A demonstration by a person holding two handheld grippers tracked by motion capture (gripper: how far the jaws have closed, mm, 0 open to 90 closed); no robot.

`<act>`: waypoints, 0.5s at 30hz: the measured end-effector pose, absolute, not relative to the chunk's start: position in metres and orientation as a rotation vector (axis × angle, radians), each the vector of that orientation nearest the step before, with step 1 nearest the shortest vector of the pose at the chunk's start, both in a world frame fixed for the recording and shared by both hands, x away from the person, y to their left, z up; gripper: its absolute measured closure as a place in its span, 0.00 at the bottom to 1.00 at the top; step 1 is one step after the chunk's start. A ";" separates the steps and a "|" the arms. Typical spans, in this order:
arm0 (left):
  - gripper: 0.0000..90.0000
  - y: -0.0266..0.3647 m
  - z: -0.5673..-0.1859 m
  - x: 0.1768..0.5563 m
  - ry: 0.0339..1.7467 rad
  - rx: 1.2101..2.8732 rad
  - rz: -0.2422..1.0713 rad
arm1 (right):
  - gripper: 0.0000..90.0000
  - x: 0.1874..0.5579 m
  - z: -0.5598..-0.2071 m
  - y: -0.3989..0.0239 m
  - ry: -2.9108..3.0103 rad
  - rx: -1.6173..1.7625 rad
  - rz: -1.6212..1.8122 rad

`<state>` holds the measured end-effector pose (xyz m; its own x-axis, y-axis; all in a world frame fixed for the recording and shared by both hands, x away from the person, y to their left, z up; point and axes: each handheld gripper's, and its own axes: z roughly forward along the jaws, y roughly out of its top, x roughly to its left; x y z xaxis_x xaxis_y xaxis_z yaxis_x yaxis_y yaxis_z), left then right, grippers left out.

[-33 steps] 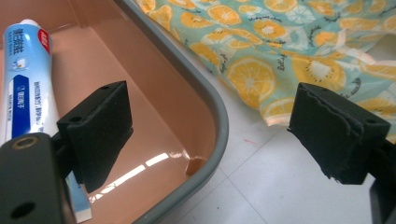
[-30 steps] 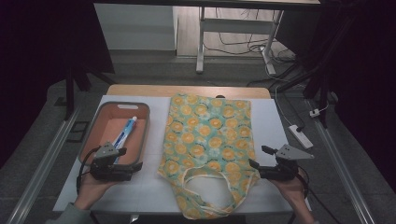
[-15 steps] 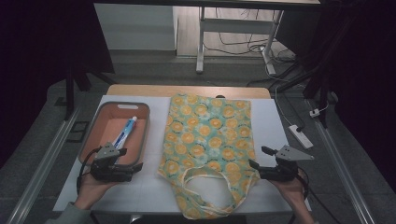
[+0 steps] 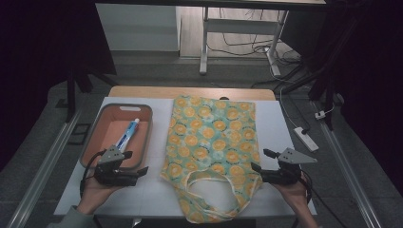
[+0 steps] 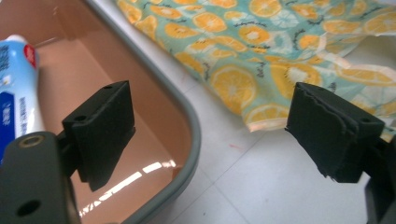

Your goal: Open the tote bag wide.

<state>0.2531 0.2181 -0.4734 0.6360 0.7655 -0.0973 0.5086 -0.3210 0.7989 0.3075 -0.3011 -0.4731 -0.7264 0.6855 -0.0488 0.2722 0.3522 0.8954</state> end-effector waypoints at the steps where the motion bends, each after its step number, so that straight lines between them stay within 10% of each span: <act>1: 0.18 0.216 -0.473 0.254 0.989 2.001 0.374 | 0.29 0.307 -0.473 -0.301 2.200 0.834 1.338; 15: 0.20 0.181 -0.461 0.260 0.847 2.084 0.340 | 0.29 0.306 -0.476 -0.298 2.210 0.835 1.333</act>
<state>0.2596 0.1810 -0.4608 0.7348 0.6758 -0.0578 0.4478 -0.4194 0.7897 0.3056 -0.2976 -0.4758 -0.7283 0.6834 -0.0498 0.2744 0.3576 0.8927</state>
